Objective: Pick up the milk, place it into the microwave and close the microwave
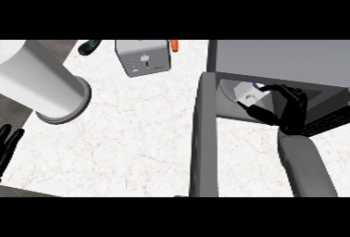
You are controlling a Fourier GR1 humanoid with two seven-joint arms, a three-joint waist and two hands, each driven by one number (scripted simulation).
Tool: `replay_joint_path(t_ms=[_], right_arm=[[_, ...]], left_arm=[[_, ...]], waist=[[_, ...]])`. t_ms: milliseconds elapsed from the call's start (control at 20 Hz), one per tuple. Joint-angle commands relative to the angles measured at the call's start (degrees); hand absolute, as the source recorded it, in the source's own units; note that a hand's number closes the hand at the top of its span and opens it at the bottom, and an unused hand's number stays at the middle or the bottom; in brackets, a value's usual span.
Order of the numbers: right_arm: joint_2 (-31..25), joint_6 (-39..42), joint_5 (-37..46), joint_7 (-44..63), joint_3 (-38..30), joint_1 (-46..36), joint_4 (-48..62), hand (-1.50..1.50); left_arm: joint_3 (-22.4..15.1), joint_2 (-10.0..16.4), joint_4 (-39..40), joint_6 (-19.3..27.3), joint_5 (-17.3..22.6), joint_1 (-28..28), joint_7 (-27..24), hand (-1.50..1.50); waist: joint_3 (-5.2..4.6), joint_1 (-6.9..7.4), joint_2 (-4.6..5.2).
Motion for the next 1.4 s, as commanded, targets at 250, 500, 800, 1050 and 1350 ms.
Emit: replay_joint_path(t_ms=[250,500,800,1050,1350], right_arm=[[2.9,-0.5,0.1,12.3,-1.2,-6.1,8.9,-1.5],[3.8,0.8,-0.9,14.1,-1.5,-6.8,10.7,-1.5],[2.9,1.7,-1.2,14.7,-2.2,-7.6,12.0,-1.5],[2.9,1.1,-0.5,15.1,-2.6,-8.7,13.6,-1.5],[1.5,3.4,-0.5,16.5,-3.2,-9.8,15.1,-1.5]], left_arm=[[-2.6,0.4,0.2,-0.3,-1.6,-3.1,0.6,-1.5],[-3.4,-0.1,1.2,-0.1,-3.0,-3.4,0.5,-1.5],[-5.0,-0.8,0.4,0.4,-4.6,-4.1,0.8,-1.5],[-6.5,-1.6,0.9,0.6,-5.9,-4.2,1.0,-1.5],[-7.6,-2.4,0.5,0.8,-7.0,-4.1,0.6,-1.5]], waist=[[0.15,4.16,3.78],[0.06,3.86,3.28],[0.07,3.01,2.69],[0.07,2.73,2.76],[0.05,1.6,2.14]])
